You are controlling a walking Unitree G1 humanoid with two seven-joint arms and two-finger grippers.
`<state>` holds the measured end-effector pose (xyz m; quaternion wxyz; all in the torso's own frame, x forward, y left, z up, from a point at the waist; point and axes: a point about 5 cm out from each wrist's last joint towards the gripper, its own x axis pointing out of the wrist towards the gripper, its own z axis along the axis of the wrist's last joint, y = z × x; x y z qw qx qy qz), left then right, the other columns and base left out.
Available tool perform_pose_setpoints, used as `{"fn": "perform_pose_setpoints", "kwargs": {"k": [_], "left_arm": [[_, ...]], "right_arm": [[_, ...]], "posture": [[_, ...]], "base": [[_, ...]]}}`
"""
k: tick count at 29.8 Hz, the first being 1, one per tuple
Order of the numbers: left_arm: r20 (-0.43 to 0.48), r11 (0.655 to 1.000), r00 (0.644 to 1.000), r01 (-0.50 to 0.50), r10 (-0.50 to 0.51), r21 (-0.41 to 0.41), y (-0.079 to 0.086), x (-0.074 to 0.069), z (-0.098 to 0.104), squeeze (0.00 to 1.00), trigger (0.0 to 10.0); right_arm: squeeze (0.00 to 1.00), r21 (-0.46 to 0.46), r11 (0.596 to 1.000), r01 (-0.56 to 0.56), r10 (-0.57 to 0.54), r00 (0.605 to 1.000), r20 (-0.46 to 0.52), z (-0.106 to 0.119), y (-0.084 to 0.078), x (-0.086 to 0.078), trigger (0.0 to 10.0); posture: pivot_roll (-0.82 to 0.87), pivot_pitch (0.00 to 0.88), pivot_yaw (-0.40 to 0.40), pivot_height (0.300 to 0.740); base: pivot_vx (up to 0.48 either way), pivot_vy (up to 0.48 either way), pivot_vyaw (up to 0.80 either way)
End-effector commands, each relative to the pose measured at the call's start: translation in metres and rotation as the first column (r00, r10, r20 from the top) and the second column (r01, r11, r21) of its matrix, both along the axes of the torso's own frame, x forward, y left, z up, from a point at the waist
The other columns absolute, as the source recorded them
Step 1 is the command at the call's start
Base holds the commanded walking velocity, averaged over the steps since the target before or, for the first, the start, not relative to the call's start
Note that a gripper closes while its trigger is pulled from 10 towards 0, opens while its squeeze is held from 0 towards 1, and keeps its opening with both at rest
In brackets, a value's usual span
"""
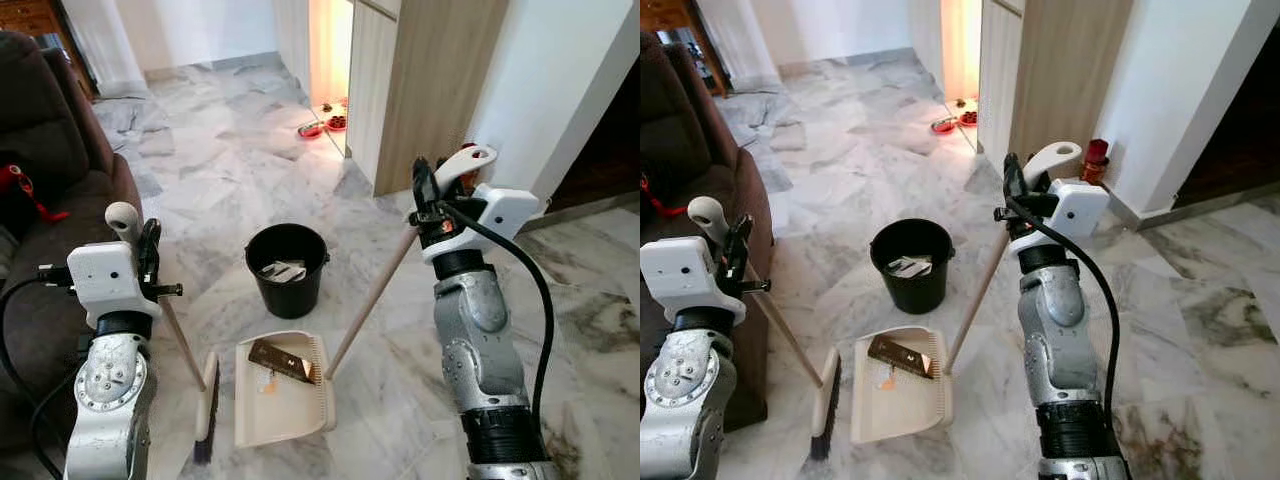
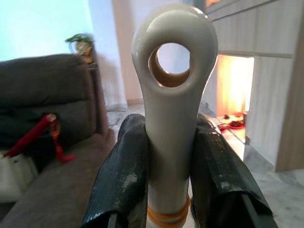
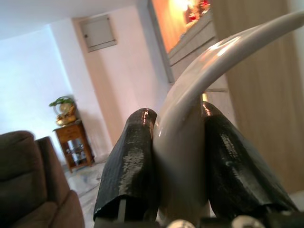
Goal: Sweep floor
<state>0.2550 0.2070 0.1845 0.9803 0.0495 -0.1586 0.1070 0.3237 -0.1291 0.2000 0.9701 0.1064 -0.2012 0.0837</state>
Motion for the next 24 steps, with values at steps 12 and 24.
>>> {"fn": "perform_pose_setpoints", "kwargs": {"k": [12,24], "left_arm": [[0.038,0.999,0.999,-0.029,0.028,0.025,0.004,-0.003,0.008,0.00,10.0],[0.010,0.999,0.999,0.034,-0.035,0.028,-0.002,-0.001,0.004,0.00,10.0]], "right_arm": [[0.00,0.069,0.997,0.016,-0.028,0.984,0.174,0.039,0.002,-0.003,10.0],[0.00,0.093,0.995,0.029,-0.054,0.959,0.278,0.067,0.002,-0.005,10.0]], "posture": [[0.04,0.044,0.057,0.740],[0.04,0.041,0.053,0.740]], "base": [[0.121,0.269,0.05],[0.181,0.248,0.00]]}}
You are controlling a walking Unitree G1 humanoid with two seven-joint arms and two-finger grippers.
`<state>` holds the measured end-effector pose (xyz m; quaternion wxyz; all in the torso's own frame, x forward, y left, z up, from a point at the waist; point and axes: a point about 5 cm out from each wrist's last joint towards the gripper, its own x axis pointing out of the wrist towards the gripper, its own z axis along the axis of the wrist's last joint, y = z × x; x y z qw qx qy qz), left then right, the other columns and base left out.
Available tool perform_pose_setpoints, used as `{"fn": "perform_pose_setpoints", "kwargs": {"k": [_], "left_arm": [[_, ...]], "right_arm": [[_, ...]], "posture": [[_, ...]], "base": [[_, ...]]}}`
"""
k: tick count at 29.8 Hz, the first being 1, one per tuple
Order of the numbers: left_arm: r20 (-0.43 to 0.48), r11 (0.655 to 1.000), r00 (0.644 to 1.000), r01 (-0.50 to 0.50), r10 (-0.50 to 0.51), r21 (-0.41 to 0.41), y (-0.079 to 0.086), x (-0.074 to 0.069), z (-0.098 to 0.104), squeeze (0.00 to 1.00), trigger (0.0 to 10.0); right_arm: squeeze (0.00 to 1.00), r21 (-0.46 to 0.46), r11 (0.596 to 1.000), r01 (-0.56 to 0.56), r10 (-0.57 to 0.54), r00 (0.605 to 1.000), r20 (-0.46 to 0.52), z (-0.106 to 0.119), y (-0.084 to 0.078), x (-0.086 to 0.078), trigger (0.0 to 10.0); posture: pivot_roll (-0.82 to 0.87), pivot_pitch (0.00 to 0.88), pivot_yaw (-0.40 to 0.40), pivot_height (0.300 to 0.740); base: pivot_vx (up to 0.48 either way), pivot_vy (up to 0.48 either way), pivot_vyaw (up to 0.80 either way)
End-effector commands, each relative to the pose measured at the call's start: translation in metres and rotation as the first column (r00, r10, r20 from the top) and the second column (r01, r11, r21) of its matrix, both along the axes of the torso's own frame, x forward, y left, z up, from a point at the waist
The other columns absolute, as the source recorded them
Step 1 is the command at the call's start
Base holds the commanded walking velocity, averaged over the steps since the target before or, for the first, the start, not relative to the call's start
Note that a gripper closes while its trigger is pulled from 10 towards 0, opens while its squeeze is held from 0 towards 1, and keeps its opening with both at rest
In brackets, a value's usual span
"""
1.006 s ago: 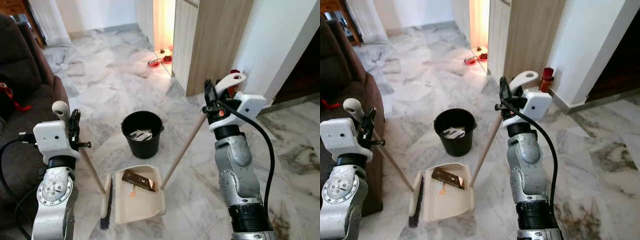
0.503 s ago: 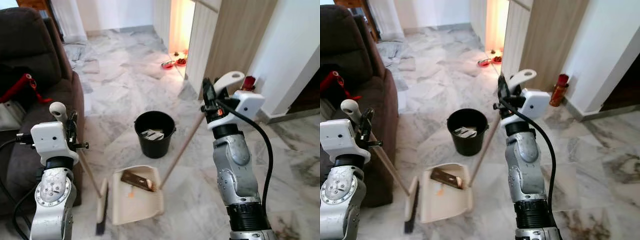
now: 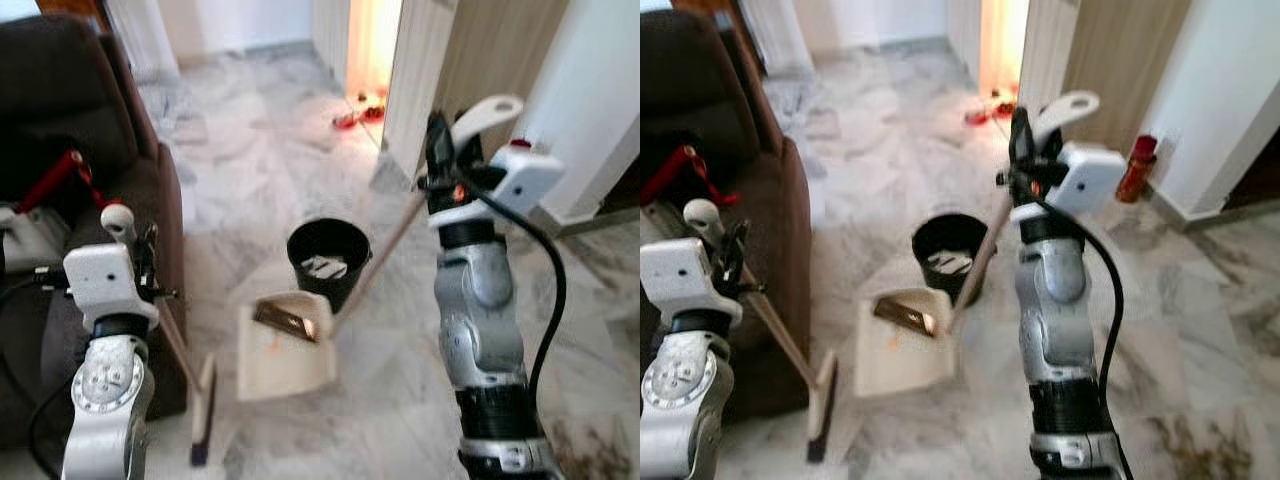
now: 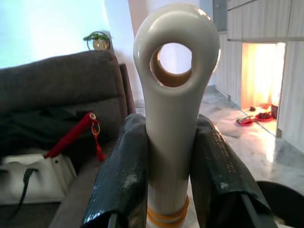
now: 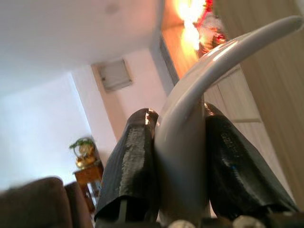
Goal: Sweep floor
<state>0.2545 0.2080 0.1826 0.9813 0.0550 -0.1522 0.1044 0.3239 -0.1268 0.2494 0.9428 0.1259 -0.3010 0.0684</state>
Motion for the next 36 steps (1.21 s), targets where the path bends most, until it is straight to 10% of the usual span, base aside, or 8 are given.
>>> {"fn": "perform_pose_setpoints", "kwargs": {"k": [1,20,36], "left_arm": [[0.016,0.999,0.999,0.046,-0.047,0.022,-0.005,0.000,0.005,0.00,10.0],[0.028,0.999,0.999,0.028,-0.029,0.019,-0.005,-0.001,0.006,0.00,10.0],[0.038,0.999,0.999,0.012,-0.013,0.031,-0.003,-0.001,0.007,0.00,10.0]], "right_arm": [[0.00,0.021,1.000,0.003,-0.005,0.996,0.086,0.017,0.000,-0.005,10.0],[0.00,0.004,1.000,-0.001,0.001,1.000,-0.003,0.006,0.003,0.003,10.0],[0.00,-0.006,1.000,0.009,-0.008,0.994,0.112,0.026,0.008,-0.001,10.0]], "posture": [[0.04,0.041,0.053,0.740],[0.05,0.066,0.050,0.740],[0.04,0.056,0.048,0.740]], "base": [[0.000,0.000,0.00],[0.000,0.000,-0.08],[0.145,0.000,0.00]]}}
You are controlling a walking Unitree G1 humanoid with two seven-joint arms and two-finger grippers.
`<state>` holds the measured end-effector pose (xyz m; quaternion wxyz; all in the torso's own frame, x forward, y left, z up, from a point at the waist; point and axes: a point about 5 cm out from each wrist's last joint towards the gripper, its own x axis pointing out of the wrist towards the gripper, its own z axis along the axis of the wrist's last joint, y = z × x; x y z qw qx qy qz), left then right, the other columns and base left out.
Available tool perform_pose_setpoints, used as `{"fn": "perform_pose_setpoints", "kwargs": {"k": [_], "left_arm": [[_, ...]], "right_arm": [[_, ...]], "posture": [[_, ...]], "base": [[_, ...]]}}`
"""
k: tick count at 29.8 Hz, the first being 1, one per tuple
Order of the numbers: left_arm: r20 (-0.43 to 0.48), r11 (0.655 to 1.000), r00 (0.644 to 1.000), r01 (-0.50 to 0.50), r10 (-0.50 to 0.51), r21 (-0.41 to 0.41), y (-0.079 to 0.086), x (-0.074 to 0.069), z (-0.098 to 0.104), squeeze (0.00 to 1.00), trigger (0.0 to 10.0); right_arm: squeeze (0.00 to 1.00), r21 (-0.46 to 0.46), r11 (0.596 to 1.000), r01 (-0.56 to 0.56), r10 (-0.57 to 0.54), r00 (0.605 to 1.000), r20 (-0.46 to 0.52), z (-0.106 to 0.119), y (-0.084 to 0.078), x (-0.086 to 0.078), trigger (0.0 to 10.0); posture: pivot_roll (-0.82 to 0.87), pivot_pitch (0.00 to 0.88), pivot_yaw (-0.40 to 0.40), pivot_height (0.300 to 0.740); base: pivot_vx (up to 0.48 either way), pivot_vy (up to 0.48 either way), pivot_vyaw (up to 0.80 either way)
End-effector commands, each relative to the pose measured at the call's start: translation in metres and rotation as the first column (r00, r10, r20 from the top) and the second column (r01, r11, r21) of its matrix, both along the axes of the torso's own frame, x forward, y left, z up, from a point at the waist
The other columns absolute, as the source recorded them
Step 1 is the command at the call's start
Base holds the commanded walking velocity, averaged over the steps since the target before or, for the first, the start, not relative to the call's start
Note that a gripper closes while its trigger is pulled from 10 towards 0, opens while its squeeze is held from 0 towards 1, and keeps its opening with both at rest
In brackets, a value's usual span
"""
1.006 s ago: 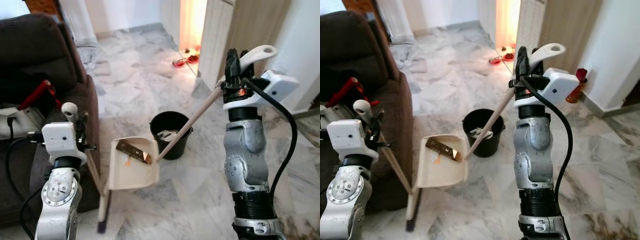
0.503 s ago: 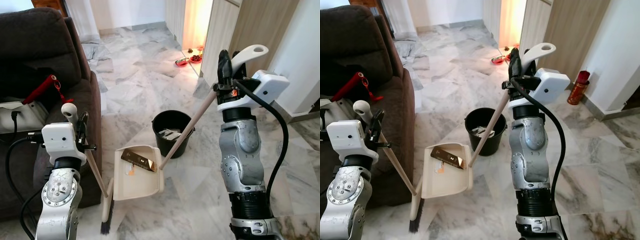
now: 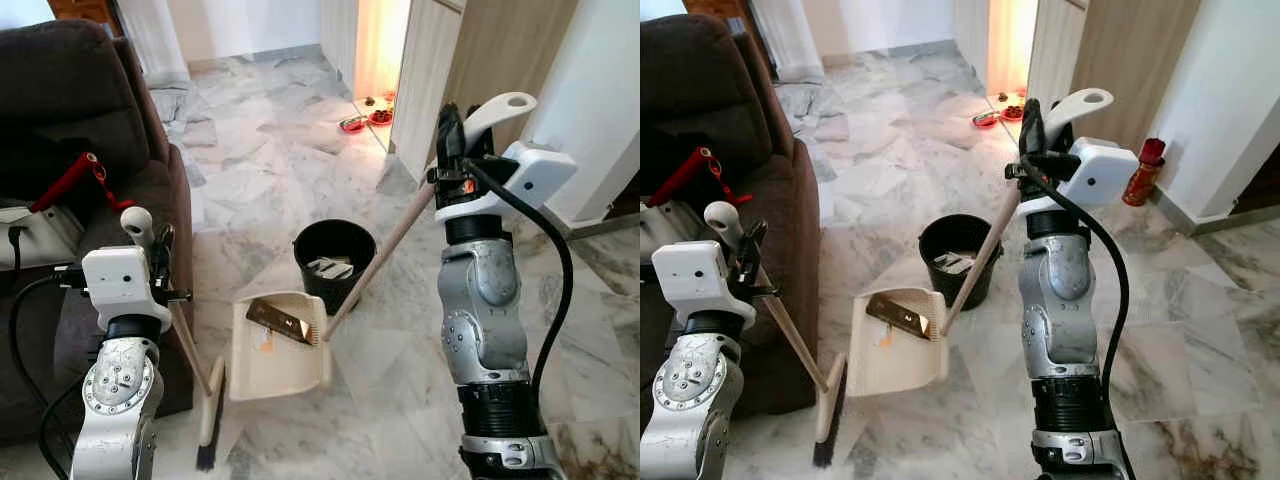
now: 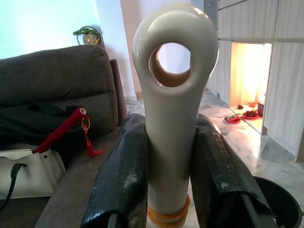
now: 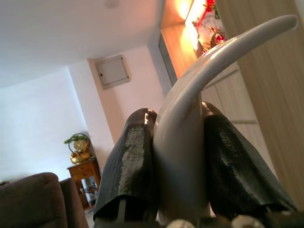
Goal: Sweep floor
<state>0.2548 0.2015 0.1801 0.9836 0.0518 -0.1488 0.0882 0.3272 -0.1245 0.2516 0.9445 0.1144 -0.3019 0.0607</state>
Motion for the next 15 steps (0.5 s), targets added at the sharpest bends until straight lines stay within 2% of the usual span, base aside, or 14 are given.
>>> {"fn": "perform_pose_setpoints", "kwargs": {"k": [1,15], "left_arm": [[0.049,0.999,0.999,-0.022,0.020,0.032,0.0029,-0.0015,0.0095,0.00,10.0],[0.055,0.999,0.998,-0.038,0.036,0.034,0.0042,-0.0022,0.0104,0.00,10.0]], "right_arm": [[0.00,0.010,1.000,-0.015,0.014,0.993,0.113,0.0243,0.0057,-0.0046,10.0],[0.00,0.010,1.000,-0.018,0.017,0.993,0.118,0.0257,0.0058,-0.0041,10.0]], "posture": [[0.04,0.053,0.047,0.740],[0.05,0.055,0.046,0.740]], "base": [[0.281,0.000,0.00],[0.264,0.000,0.00]]}}
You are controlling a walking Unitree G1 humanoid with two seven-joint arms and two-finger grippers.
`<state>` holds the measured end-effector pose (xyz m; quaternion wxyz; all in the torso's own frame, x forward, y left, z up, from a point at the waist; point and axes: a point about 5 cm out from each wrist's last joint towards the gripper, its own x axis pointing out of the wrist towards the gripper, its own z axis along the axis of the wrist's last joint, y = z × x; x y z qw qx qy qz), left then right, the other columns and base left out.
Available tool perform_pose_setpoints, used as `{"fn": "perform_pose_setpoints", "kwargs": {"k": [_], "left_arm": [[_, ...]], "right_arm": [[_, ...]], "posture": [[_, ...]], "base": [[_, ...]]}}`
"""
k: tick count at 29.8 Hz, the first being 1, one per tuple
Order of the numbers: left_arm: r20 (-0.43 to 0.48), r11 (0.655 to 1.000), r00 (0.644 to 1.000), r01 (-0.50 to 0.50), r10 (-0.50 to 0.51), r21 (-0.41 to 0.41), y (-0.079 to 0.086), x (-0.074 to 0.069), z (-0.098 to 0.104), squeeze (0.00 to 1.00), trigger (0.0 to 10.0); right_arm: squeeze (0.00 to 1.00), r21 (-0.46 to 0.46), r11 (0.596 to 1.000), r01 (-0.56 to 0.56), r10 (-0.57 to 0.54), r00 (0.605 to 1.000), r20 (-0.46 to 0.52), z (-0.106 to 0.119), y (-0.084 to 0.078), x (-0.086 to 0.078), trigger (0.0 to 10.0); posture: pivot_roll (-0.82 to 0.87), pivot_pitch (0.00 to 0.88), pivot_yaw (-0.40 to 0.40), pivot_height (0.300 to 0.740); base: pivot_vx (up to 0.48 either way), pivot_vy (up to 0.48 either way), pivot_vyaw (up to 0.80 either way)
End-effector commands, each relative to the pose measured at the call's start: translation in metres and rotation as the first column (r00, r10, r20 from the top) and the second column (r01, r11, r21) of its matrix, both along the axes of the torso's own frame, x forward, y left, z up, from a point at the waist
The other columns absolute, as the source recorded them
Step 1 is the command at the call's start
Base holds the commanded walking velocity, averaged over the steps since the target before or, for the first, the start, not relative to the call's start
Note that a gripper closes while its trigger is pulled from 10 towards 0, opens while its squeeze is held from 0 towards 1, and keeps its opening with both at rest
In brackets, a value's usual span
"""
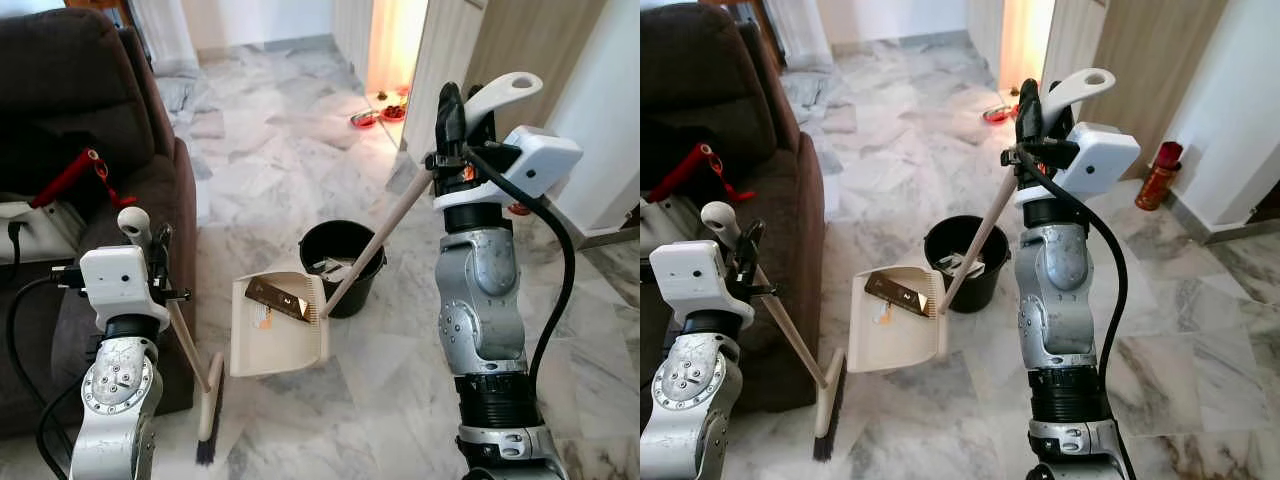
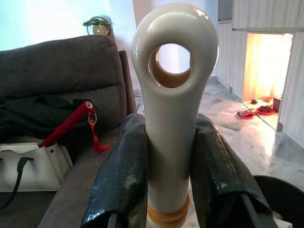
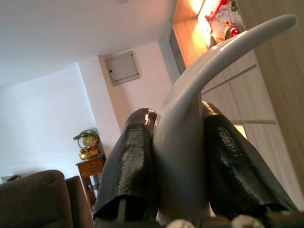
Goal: Sweep floor
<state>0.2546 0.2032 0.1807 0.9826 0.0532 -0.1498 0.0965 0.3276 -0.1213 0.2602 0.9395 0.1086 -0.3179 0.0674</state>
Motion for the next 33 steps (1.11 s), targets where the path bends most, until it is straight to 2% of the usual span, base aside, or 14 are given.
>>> {"fn": "perform_pose_setpoints", "kwargs": {"k": [1,4,9,15,33], "left_arm": [[0.052,0.999,0.998,-0.022,0.020,0.034,0.003,-0.002,0.010,0.00,10.0],[0.055,0.999,0.998,-0.024,0.022,0.034,0.003,-0.002,0.011,0.00,10.0],[0.059,0.999,0.998,-0.027,0.025,0.035,0.004,-0.002,0.011,0.00,10.0],[0.061,0.999,0.998,-0.027,0.025,0.033,0.003,-0.002,0.011,0.00,10.0],[0.065,0.999,0.997,-0.034,0.032,0.035,0.005,-0.003,0.011,0.00,10.0]], "right_arm": [[0.00,0.024,1.000,-0.012,0.010,0.996,0.084,0.018,0.002,-0.005,10.0],[0.00,0.032,0.999,0.001,-0.004,0.994,0.105,0.022,0.001,-0.005,10.0],[0.00,0.033,0.999,0.041,-0.047,0.978,0.202,0.044,-0.002,-0.011,10.0],[0.00,0.013,0.998,0.069,-0.070,0.967,0.244,0.052,-0.001,-0.014,10.0],[0.00,0.015,0.996,0.089,-0.090,0.961,0.262,0.056,0.000,-0.015,10.0]], "posture": [[0.05,0.055,0.046,0.740],[0.05,0.055,0.046,0.740],[0.04,0.049,0.045,0.740],[0.04,0.048,0.044,0.740],[0.05,0.046,0.041,0.740]], "base": [[0.311,0.000,0.00],[0.310,0.000,0.00],[0.311,0.000,0.00],[0.310,0.000,0.00],[0.311,0.000,0.00]]}}
